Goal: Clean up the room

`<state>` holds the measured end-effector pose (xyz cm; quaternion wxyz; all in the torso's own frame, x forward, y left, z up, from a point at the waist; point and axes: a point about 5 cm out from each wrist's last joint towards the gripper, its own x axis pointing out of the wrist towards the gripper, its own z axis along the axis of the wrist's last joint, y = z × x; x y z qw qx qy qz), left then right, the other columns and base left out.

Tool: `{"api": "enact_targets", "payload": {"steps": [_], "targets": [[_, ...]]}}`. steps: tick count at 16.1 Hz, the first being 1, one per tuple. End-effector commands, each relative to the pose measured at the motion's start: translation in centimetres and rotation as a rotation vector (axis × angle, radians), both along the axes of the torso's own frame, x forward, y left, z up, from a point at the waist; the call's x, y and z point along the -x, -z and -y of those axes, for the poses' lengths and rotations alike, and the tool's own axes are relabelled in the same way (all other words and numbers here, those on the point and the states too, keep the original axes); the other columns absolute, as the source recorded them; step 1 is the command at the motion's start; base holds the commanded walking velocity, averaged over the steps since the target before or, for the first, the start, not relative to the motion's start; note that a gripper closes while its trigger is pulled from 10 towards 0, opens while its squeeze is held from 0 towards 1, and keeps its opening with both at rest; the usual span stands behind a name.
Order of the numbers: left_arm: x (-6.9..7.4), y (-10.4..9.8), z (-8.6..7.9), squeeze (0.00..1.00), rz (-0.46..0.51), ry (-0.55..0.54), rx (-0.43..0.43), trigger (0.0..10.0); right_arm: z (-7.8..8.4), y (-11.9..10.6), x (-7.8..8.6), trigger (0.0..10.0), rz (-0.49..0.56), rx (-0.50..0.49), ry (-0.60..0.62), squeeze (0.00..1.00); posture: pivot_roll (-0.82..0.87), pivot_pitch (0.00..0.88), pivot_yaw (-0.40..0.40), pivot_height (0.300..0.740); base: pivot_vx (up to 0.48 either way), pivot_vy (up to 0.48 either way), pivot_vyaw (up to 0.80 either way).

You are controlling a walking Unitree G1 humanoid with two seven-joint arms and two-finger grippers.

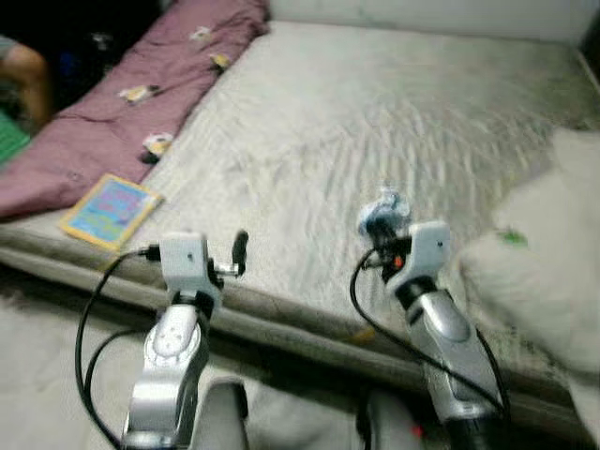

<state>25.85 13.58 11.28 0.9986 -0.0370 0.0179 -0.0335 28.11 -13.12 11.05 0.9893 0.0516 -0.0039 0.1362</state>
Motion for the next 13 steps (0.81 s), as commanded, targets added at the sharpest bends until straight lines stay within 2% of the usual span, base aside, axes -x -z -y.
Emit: {"api": "enact_targets", "payload": {"steps": [1, 3, 10, 13], "targets": [[0.0, 0.2, -0.1, 0.00, -0.005, 0.002, -0.004, 10.0, 0.0, -0.8, -0.1, 10.0, 0.027, 0.000, 0.001, 0.00, -0.02, 0.000, 0.039, 0.726, 0.000, 0.000, 0.00], [0.0, 0.3, -0.2, 0.00, -0.014, -0.017, -0.009, 10.0, 0.0, -0.8, -0.1, 10.0, 0.028, 0.002, 0.004, 0.00, -0.02, 0.000, 0.041, 0.740, 0.000, 0.000, 0.00], [-0.6, 0.6, -0.6, 0.00, -0.005, -0.026, -0.025, 10.0, 0.4, 0.0, -0.1, 10.0, 0.013, 0.025, 0.030, 0.00, -0.01, 0.000, 0.045, 0.740, 0.000, 0.000, 0.00], [-0.8, -0.5, -0.8, 0.00, 0.026, -0.025, -0.046, 10.0, 0.6, 0.3, 0.2, 10.0, -0.001, 0.054, 0.053, 0.00, -0.02, 0.000, 0.043, 0.740, 0.000, 0.000, 0.00]]}}
